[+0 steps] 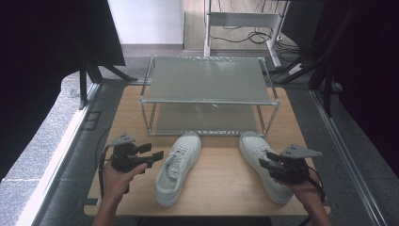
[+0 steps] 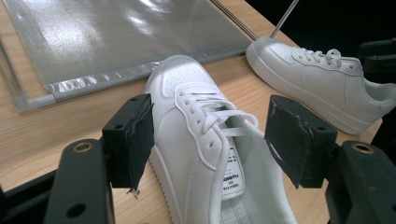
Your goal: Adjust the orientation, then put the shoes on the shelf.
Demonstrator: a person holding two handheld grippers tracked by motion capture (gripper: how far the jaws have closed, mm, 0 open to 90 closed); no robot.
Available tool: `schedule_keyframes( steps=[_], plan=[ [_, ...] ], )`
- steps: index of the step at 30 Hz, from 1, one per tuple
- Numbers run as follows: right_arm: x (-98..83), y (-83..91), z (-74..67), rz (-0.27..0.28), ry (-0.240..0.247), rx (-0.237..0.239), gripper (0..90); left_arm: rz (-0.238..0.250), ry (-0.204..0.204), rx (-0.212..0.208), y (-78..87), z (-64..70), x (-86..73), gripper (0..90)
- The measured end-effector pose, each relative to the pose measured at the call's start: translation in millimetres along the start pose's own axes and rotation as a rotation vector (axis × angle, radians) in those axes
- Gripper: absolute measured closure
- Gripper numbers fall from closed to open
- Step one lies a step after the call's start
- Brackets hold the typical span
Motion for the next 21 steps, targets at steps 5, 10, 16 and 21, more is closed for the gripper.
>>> schedule_keyframes(
  steps=[5,10,16,21],
  plan=[
    [-1.4,-2.1,17.8,-0.008,-0.017,-0.044,56.5,0.002,-0.024,0.009,1.6,0.4,11.5,33.6],
    [-0.6,-3.1,29.1,-0.032,-0.018,-0.066,54.5,-0.008,-0.056,0.009,-0.7,5.2,16.1,33.6],
    [-1.3,-0.4,38.0,-0.050,-0.016,-0.081,52.6,-0.041,-0.053,0.018,-8.7,3.5,8.2,35.3],
    [-10.7,2.4,48.7,-0.080,-0.036,-0.093,50.8,-0.078,-0.052,0.033,-16.7,5.2,5.2,37.3]
  ],
)
Point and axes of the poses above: each handheld gripper's, and its own axes: y roughly backward along the jaws, x roughly out of its top, z roughly to its right, the point moved 8 cm from there along -y, roughly forward along the jaws, and after that the axes turned 3 degrees about -x, right-handed, at the moved point
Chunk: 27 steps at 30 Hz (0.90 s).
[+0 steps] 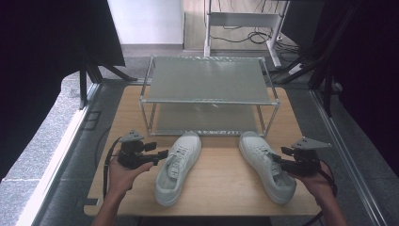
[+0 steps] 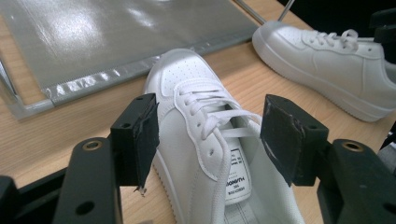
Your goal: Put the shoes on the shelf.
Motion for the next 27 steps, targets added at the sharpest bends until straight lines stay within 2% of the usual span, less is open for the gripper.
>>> schedule_keyframes(
  steps=[5,7,15,22,27],
  plan=[
    [-8.3,-0.4,3.4,-0.021,-0.008,0.001,50.1,-0.027,-0.008,0.009,-3.7,3.0,-0.7,39.6],
    [-13.4,-1.2,5.1,-0.032,-0.012,0.004,50.0,-0.059,-0.020,0.025,-9.4,3.9,-3.4,40.0],
    [-15.7,-3.6,8.8,-0.049,-0.012,0.002,49.6,-0.118,-0.039,0.063,-21.3,4.1,-12.6,41.0],
    [-21.3,-7.2,8.7,-0.072,-0.012,0.002,49.6,-0.179,-0.031,0.095,-31.8,-1.4,-26.5,42.4],
    [-24.9,-16.0,9.4,-0.107,0.003,-0.025,49.8,-0.209,-0.039,0.128,-38.7,-5.7,-30.8,43.8]
  ],
)
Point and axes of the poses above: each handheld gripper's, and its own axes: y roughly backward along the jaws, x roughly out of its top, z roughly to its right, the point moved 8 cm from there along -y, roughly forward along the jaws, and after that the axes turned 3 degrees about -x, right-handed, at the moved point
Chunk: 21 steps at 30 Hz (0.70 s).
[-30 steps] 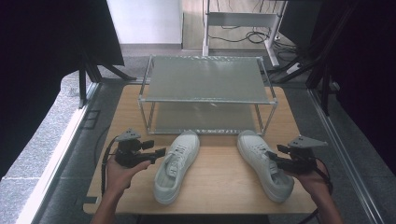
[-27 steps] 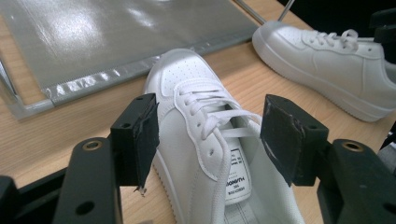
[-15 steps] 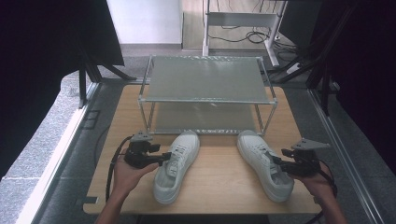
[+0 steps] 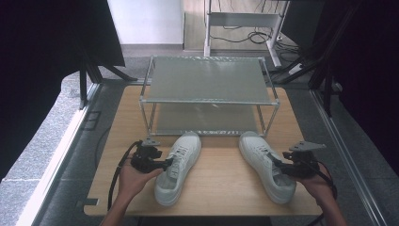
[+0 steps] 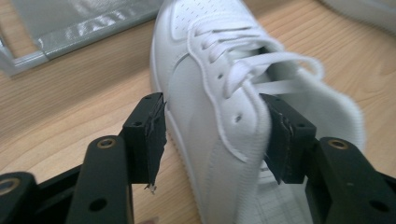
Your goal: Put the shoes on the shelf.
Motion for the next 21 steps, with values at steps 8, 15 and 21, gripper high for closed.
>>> schedule_keyframes(
  steps=[8,15,21],
  plan=[
    [0.6,-10.2,-0.2,-0.032,0.003,-0.026,50.6,-0.009,0.000,0.023,-3.2,1.1,0.2,45.7],
    [-0.4,-14.8,-1.0,-0.065,0.013,-0.065,53.0,-0.032,-0.015,0.084,-14.5,4.2,-0.1,48.6],
    [-7.3,-19.1,2.9,-0.113,0.036,-0.150,55.5,-0.046,0.001,0.115,-22.8,0.2,-1.6,53.9]
  ],
)
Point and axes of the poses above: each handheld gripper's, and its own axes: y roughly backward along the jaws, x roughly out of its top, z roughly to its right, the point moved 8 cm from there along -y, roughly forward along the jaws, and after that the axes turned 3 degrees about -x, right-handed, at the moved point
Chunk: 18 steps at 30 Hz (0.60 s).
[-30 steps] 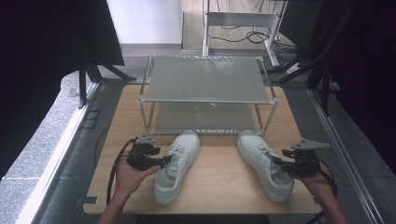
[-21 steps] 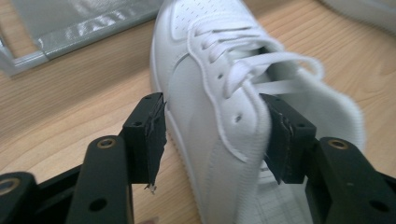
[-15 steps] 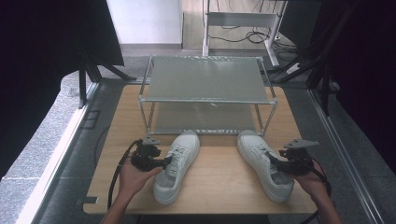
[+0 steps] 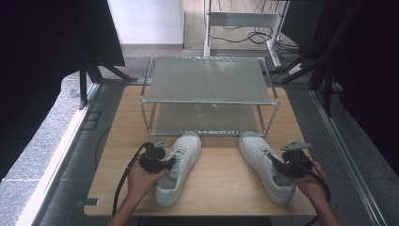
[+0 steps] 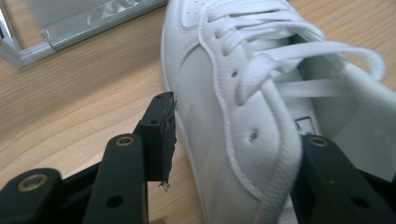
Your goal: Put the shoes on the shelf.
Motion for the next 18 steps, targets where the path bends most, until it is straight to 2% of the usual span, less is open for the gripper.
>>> schedule_keyframes(
  steps=[3,10,14,18],
  plan=[
    [-2.3,-5.8,4.0,-0.014,-0.014,-0.003,55.5,-0.018,0.016,-0.001,-3.1,-2.6,-0.1,56.0],
    [4.2,-19.5,3.7,-0.038,0.021,-0.030,58.8,-0.039,0.025,0.017,-13.2,-0.8,1.3,67.8],
    [3.5,-32.2,4.4,-0.069,0.012,-0.017,65.4,-0.029,0.033,0.028,-13.6,-1.4,0.7,72.9],
    [3.7,-33.4,2.6,-0.080,0.006,0.020,72.2,-0.012,0.050,0.027,-13.6,-2.9,-0.8,77.0]
  ],
)
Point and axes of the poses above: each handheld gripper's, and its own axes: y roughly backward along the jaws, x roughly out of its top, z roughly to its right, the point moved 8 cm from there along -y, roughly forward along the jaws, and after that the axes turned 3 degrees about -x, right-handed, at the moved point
